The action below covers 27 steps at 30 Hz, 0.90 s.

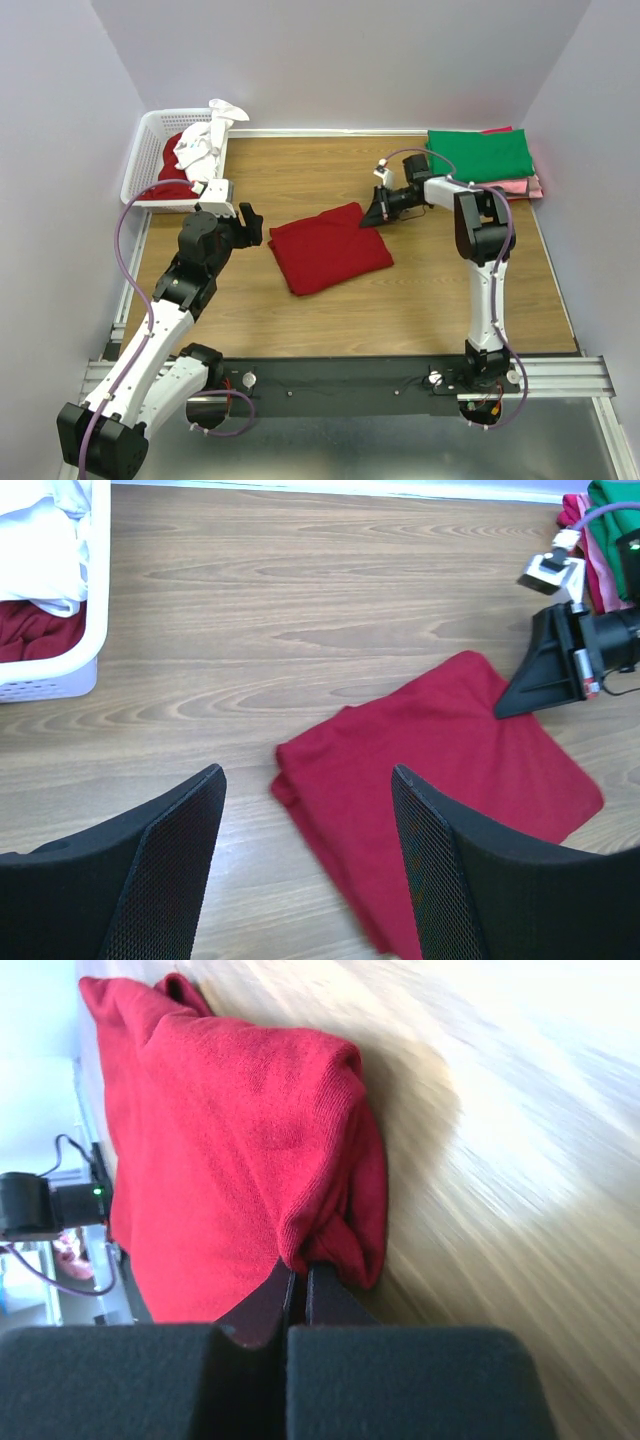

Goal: Fold and stack the t-shirts
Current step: Neatly place the folded tshirt to the corner

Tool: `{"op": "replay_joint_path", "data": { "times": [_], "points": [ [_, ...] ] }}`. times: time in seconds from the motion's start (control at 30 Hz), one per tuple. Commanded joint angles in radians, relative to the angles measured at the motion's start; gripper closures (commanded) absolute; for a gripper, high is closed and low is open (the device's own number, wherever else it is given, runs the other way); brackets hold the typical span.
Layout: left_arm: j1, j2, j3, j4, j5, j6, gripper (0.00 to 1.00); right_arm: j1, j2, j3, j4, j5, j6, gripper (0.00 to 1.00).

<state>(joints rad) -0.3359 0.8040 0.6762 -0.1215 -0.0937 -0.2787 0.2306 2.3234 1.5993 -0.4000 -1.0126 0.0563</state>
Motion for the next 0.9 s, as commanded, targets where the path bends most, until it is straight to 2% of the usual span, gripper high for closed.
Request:
{"op": "replay_joint_path", "data": {
  "times": [0.0, 0.1, 0.13, 0.17, 0.2, 0.23, 0.33, 0.37, 0.63, 0.73, 0.87],
  "points": [
    [-0.002, -0.012, -0.01, 0.022, 0.025, 0.012, 0.25, -0.037, -0.052, -0.021, -0.097, 0.04, -0.13, 0.99],
    [-0.002, -0.012, -0.012, 0.025, 0.028, 0.012, 0.25, -0.036, -0.062, -0.03, -0.109, 0.115, -0.144, 0.98],
    [0.0, -0.014, -0.012, 0.025, 0.031, 0.013, 0.25, -0.037, -0.062, -0.033, -0.115, 0.129, -0.145, 0.92],
    [-0.002, -0.014, -0.013, 0.025, 0.032, 0.013, 0.25, -0.037, -0.064, -0.033, -0.12, 0.137, -0.144, 0.75],
    [0.0, -0.014, -0.013, 0.025, 0.035, 0.013, 0.25, -0.037, -0.068, -0.036, -0.12, 0.149, -0.147, 0.66],
    [-0.002, -0.014, -0.012, 0.026, 0.035, 0.015, 0.25, -0.037, -0.074, -0.039, -0.119, 0.17, -0.15, 0.49],
    [-0.002, -0.012, -0.013, 0.029, 0.04, 0.015, 0.25, -0.036, -0.081, -0.021, -0.115, 0.209, -0.138, 0.36],
    [-0.002, -0.011, -0.015, 0.031, 0.038, 0.015, 0.25, -0.036, -0.079, -0.01, -0.117, 0.216, -0.133, 0.28],
    [-0.002, -0.006, -0.013, 0.033, 0.042, 0.018, 0.25, 0.027, -0.004, 0.065, -0.119, 0.313, -0.107, 0.23],
    [-0.002, -0.008, -0.017, 0.031, 0.04, 0.018, 0.25, 0.061, -0.002, 0.044, -0.12, 0.338, -0.111, 0.23],
    [-0.002, -0.002, -0.018, 0.037, 0.051, 0.015, 0.25, 0.113, -0.006, 0.007, -0.12, 0.443, -0.116, 0.2]
  ]
}}
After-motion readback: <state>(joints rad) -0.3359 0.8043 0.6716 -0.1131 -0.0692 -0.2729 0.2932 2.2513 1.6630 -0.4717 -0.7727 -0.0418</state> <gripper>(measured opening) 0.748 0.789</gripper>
